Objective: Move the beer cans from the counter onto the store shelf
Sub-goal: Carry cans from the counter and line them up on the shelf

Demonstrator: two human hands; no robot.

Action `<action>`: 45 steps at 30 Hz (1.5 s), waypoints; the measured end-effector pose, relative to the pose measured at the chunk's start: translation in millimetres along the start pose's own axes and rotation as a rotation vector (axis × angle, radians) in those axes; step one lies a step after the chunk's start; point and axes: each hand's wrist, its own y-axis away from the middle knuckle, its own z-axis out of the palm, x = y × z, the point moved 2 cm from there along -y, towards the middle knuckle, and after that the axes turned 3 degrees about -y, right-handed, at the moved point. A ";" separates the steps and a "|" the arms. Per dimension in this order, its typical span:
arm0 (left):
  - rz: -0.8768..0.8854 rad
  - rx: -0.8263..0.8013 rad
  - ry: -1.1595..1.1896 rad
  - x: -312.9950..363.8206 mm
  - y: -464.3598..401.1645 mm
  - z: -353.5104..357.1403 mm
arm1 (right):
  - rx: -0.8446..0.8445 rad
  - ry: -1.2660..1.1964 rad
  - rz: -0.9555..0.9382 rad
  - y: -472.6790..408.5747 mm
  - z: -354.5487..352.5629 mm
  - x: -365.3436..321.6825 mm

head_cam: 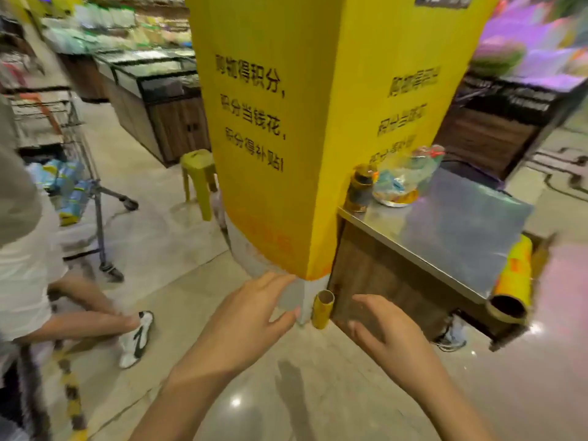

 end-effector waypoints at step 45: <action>0.085 -0.226 0.057 147.9 -826.2 198.1 | 0.032 -0.116 0.364 -535.1 -257.8 538.5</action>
